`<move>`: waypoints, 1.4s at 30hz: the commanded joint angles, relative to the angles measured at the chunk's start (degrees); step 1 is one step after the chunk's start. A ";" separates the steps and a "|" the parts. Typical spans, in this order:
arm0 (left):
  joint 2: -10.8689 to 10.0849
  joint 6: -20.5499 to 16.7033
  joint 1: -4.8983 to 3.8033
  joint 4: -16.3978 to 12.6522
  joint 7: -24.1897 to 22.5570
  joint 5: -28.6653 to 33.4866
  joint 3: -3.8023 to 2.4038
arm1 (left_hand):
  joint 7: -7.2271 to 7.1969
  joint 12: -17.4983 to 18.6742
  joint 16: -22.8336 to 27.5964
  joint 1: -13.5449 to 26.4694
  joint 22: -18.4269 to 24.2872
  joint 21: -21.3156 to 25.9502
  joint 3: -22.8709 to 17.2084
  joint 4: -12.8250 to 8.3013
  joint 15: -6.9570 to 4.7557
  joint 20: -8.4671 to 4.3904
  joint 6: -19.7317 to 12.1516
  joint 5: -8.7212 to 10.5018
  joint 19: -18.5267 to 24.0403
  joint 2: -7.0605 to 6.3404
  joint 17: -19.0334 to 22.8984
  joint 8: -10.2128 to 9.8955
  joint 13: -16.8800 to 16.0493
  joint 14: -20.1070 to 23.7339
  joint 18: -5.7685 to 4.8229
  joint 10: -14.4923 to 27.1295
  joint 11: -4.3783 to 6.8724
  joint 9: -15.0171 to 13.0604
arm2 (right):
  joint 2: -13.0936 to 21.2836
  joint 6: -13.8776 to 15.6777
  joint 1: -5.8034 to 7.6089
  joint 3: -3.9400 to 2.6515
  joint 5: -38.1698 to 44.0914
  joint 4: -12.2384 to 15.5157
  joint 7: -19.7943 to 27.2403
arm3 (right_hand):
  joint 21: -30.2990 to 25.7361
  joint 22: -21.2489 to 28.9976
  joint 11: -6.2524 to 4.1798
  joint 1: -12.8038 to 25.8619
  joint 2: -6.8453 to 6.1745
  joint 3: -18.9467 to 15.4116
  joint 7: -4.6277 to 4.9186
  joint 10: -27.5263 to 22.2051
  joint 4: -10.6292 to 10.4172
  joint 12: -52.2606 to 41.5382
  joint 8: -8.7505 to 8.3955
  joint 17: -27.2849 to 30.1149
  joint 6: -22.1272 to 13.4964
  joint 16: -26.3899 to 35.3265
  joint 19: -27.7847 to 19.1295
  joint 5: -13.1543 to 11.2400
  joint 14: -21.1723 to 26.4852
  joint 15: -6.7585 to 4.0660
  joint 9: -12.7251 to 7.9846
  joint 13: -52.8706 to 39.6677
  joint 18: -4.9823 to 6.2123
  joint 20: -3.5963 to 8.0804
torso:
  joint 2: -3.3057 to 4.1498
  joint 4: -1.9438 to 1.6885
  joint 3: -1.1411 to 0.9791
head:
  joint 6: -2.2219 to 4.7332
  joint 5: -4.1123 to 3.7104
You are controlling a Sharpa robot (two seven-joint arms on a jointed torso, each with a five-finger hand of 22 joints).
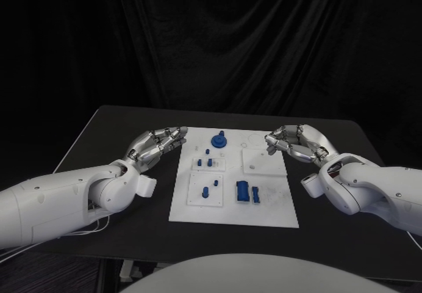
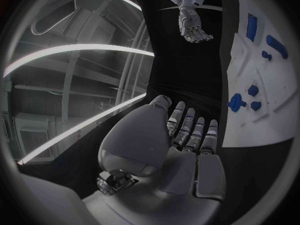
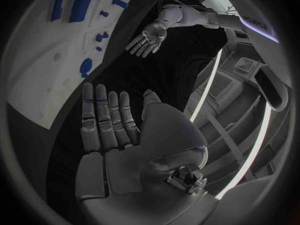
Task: Assemble the parts on the task board
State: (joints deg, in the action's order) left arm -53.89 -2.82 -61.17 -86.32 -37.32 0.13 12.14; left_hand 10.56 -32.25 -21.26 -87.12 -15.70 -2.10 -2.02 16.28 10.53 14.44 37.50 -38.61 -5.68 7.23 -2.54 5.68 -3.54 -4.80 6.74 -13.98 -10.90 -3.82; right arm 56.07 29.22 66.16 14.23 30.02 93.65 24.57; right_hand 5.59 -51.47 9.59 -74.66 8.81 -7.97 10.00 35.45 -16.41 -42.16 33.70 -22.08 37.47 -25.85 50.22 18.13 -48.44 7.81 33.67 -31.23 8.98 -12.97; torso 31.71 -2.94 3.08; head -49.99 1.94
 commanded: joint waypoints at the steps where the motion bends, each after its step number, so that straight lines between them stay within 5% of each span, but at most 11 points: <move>1: 0.61 -5.07 -0.29 0.24 -3.92 0.25 -0.07 | -0.04 2.14 1.54 1.53 0.62 0.21 0.51 0.35 -0.75 -0.13 -3.38 0.81 0.73 0.09 0.15 -1.11 0.21 1.05 1.64 1.51 1.20 0.51 | -0.47 -5.11 0.02 -0.04 -10.04 -1.28 8.67 | -2.51 4.84 4.19 2.19 0.82 -2.05 -0.94 -5.19 -0.53 7.30 -6.14 4.90 -3.51 6.74 -5.43 0.75 6.79 3.69 -5.69 6.12 -0.84 -1.95 | -2.59 0.87 -0.73 | -0.01 0.72; 8: 2.74 -6.20 -0.22 1.97 -5.46 0.25 -0.06 | -5.92 11.75 9.83 12.92 3.00 0.44 6.90 0.62 -4.18 -0.85 -13.38 9.45 2.36 4.16 1.04 -3.29 1.05 4.04 3.47 9.96 8.18 1.38 | -1.43 -9.95 -1.65 -0.04 -13.14 -4.13 8.54 | -4.84 45.51 0.31 12.31 4.71 -10.61 -10.02 -31.80 -0.04 31.84 -26.81 20.47 -24.13 23.96 -47.99 -4.54 43.23 5.27 -26.51 26.51 -5.17 -3.60 | -4.24 1.57 -1.55 | -0.01 1.62; 14: 4.35 -6.42 0.02 3.70 -5.99 0.25 -0.06 | -10.32 17.16 15.73 16.57 5.90 0.76 12.60 0.55 -5.48 -1.93 -18.94 17.62 3.65 5.95 1.69 -3.74 1.73 4.83 3.42 13.09 13.12 1.82 | -1.82 -10.43 -3.38 -0.04 -13.68 -5.62 9.22 | -4.83 46.41 -1.02 12.34 5.79 -12.38 -13.38 -34.52 -0.29 35.43 -30.61 21.02 -29.27 23.57 -48.38 -5.55 46.02 4.94 -30.60 29.30 -4.78 -3.90 | -4.96 1.90 -2.30 | -0.01 1.91; 18: 5.18 -6.43 0.35 4.83 -6.12 0.24 -0.06 | -14.06 19.79 17.45 17.67 5.83 0.59 15.65 0.52 -5.15 2.44 -22.65 20.55 3.50 6.92 1.89 -3.99 1.98 4.84 2.91 13.70 16.86 2.09 | -2.10 -10.71 -4.05 -0.04 -13.80 -6.20 10.10 | -4.88 46.96 -1.78 12.21 5.95 -12.76 -14.35 -34.81 -0.27 35.96 -31.42 21.25 -30.37 23.74 -48.59 -5.82 46.89 4.47 -31.48 29.82 -4.83 -3.85 | -4.97 2.07 -2.30 | -0.01 2.26; 19: 4.92 -5.52 0.18 4.61 -1.32 0.01 -0.02 | -10.56 23.29 21.26 38.18 8.82 2.10 11.18 -4.52 -10.53 -2.94 -26.59 25.55 5.68 2.63 2.54 -5.68 3.54 4.80 0.11 13.98 10.90 3.82 | -2.07 -8.70 -3.86 0.01 -12.37 -6.03 7.94 | -5.59 51.47 -3.94 30.86 1.33 -6.30 -10.00 -35.45 4.68 37.63 -33.70 22.08 -32.34 25.85 -50.22 -9.39 48.44 0.68 -33.67 31.23 -8.98 1.22 | -4.74 1.85 -2.09 | 0.00 2.10; 21: 4.95 -5.76 0.19 4.55 -1.27 0.00 -0.10 | -10.56 23.85 21.26 40.24 9.02 2.10 11.30 -4.83 -10.53 -2.96 -27.38 26.50 5.68 2.39 2.54 -5.68 3.54 4.80 0.11 13.98 10.90 3.82 | -2.17 -8.47 -3.88 -0.14 -12.55 -6.00 7.92 | -5.59 51.47 -5.50 41.67 -0.05 -2.27 -10.00 -35.45 8.07 42.16 -33.70 22.08 -37.47 25.85 -50.22 -11.94 48.44 -1.79 -33.67 31.23 -8.98 4.54 | -4.70 1.86 -2.10 | 0.12 2.07; 22: 4.98 -6.05 0.19 4.49 -1.19 0.00 -0.20 | -10.56 24.20 21.26 42.08 9.29 2.10 10.88 -5.25 -10.53 -3.39 -27.78 26.99 5.68 2.03 2.54 -5.68 3.54 4.80 0.12 13.98 10.90 3.82 | -2.28 -8.17 -3.91 -0.31 -12.77 -5.97 7.88 | -5.59 51.47 -9.59 47.58 -1.53 -0.49 -10.00 -35.45 9.55 42.16 -33.70 22.08 -37.47 25.85 -50.22 -13.02 48.44 -2.84 -33.67 31.23 -8.98 6.00 | -4.66 1.87 -2.10 | 0.27 2.03; 25: 5.22 -7.99 0.24 4.04 -0.71 0.00 -0.86 | -10.56 25.20 21.26 47.78 10.10 2.10 9.72 -6.64 -10.53 -4.82 -28.99 28.46 5.68 0.86 2.54 -5.68 3.54 4.80 -0.93 13.98 10.90 3.82 | -3.05 -6.23 -4.08 -1.48 -14.22 -5.78 7.66 | -5.59 51.47 -9.59 60.33 -8.81 3.40 -10.00 -35.45 16.41 42.16 -33.70 22.08 -37.47 25.85 -50.22 -18.13 48.44 -7.81 -33.67 31.23 -8.98 12.97 | -4.40 1.94 -2.17 | 1.24 1.78; 38: 7.45 -26.66 0.67 -0.26 3.91 -0.07 -7.19 | -10.56 27.98 21.26 63.36 15.70 2.10 6.52 -10.27 -10.53 -8.66 -32.29 32.48 5.68 -2.34 2.54 -5.68 3.54 4.80 -2.31 13.98 10.90 3.82 | -9.50 10.13 -5.57 -11.35 -26.46 -4.17 5.77 | -5.59 51.47 -9.59 74.66 -8.81 7.97 -10.00 -35.45 16.41 42.16 -33.70 22.08 -37.47 25.85 -50.22 -18.13 48.44 -7.81 -33.67 31.23 -8.98 12.97 | -1.93 2.58 -2.75 | 10.42 -0.60; 39: 7.67 -28.49 0.71 -0.69 4.36 -0.08 -7.80 | -10.56 28.18 21.26 64.39 15.70 2.10 6.35 -10.55 -10.53 -8.87 -32.46 32.77 5.68 -2.54 2.54 -5.68 3.54 4.80 -6.74 13.98 10.90 3.82 | -9.90 11.15 -5.66 -11.97 -27.22 -4.07 5.66 | -5.59 51.47 -9.59 74.66 -8.81 7.97 -10.00 -35.45 16.41 42.16 -33.70 22.08 -37.47 25.85 -50.22 -18.13 48.44 -7.81 -33.67 31.23 -8.98 12.97 | -1.72 2.63 -2.80 | 11.19 -0.79; 42: 8.31 -33.88 0.84 -1.93 5.69 -0.10 -9.63 | -10.56 32.25 21.26 67.33 15.70 2.10 2.02 -11.33 -10.53 -9.58 -32.99 33.53 5.68 -3.14 2.54 -5.68 3.54 4.80 -6.74 13.98 10.90 3.82 | -10.92 13.73 -5.89 -13.53 -29.15 -3.81 5.36 | -5.59 51.47 -9.59 74.66 -8.81 7.97 -10.00 -35.45 16.41 42.16 -33.70 22.08 -37.47 25.85 -50.22 -18.13 48.44 -7.81 -33.67 31.23 -8.98 12.97 | -1.14 2.78 -2.93 | 13.37 -1.36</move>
State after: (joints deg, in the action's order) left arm -45.80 -26.68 -60.47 -87.68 -34.02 0.08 2.81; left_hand -0.01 -3.61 -0.42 -27.10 -1.49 -0.39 4.59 6.63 0.40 6.84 6.11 -6.97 0.06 5.59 -0.06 0.27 -0.10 -0.02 3.45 -0.02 0.57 -0.10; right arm 45.41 35.80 60.50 1.04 5.88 89.62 31.38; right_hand 0.20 -1.45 0.19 -0.36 -0.07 -0.20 0.02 0.00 -0.07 -0.20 0.20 -0.06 0.21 -0.21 0.02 0.20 0.00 0.30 0.05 -0.06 0.41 -0.29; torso 29.76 -0.37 0.32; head -38.02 0.96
